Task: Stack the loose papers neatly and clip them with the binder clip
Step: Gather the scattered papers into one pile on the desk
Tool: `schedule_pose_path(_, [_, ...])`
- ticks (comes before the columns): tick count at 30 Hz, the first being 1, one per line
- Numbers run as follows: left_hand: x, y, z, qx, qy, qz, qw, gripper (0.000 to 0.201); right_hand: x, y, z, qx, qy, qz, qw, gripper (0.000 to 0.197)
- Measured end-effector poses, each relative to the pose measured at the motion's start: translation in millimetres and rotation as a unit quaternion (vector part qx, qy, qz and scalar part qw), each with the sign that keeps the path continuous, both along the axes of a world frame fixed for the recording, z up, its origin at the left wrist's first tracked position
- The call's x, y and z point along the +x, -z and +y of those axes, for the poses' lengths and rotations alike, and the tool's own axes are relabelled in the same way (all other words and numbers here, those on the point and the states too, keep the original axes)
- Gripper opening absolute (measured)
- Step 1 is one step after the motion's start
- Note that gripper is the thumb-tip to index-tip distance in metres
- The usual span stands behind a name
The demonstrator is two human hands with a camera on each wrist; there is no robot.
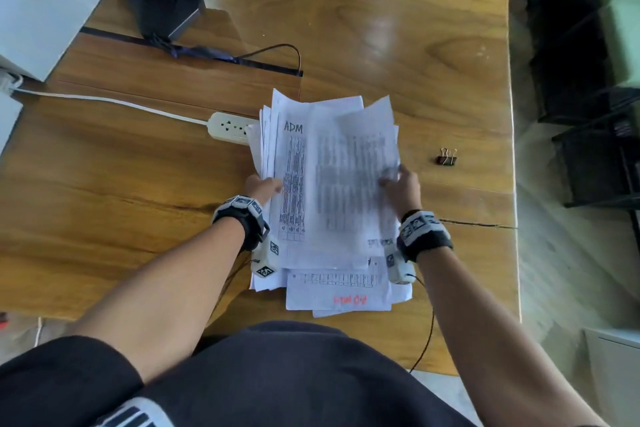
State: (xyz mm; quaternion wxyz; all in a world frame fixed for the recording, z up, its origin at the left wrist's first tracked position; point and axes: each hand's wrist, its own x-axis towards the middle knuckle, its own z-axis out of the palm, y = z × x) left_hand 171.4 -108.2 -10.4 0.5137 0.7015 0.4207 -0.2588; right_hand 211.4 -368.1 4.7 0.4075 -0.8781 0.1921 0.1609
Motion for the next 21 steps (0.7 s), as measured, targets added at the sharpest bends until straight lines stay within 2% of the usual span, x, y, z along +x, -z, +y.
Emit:
schedule_pose_path(2, [1.1,0.6,-0.2,-0.032,-0.052,-0.017,0.998,0.043,-9.5,14.7,16.8,-0.028,-0.006,0.007,1.0,0.018])
schedule_pose_path(3, [0.4,4.8,-0.4,-0.039,-0.067,-0.025,0.997,0.055,-13.7,21.4,24.0,-0.029,-0.014,0.019,0.999,0.02])
schedule_pose_path(5, [-1.6,9.5,-4.9,-0.022,-0.056,-0.012,0.998,0.072,-20.7,29.5,35.2,-0.019,-0.043,0.046,0.998,0.028])
schedule_pose_path(7, [-5.0,8.6,-9.9,0.016,-0.024,0.002,1.0,0.062,-21.0,35.1,33.0,-0.046,-0.071,0.052,0.995,0.048])
schedule_pose_path(9, [-7.8,10.7,-8.9,0.043,-0.002,0.023,0.999,0.071,-16.5,34.8,17.7,-0.134,-0.033,0.075,0.988,0.072])
schedule_pose_path(11, [-9.5,9.5,-4.8,0.045,0.011,0.033,0.998,0.07,-13.6,30.3,1.7,-0.184,0.018,0.147,0.972,0.097])
schedule_pose_path(13, [-10.6,11.0,-1.8,0.036,0.006,0.044,0.998,0.065,-12.7,29.2,3.0,-0.198,-0.024,0.198,0.96,0.109])
schedule_pose_path(15, [-8.6,10.7,-3.7,0.018,-0.017,0.036,0.999,0.066,-11.8,37.5,15.2,-0.138,-0.06,0.189,0.97,0.113])
schedule_pose_path(18, [-4.6,4.6,-7.6,-0.021,-0.052,0.025,0.998,0.072,-8.5,33.6,16.9,0.015,-0.01,0.185,0.983,0.104])
schedule_pose_path(21, [-7.9,4.5,-7.0,-0.004,-0.032,0.015,0.999,0.084,-6.4,30.8,7.6,0.015,0.039,0.161,0.986,0.088])
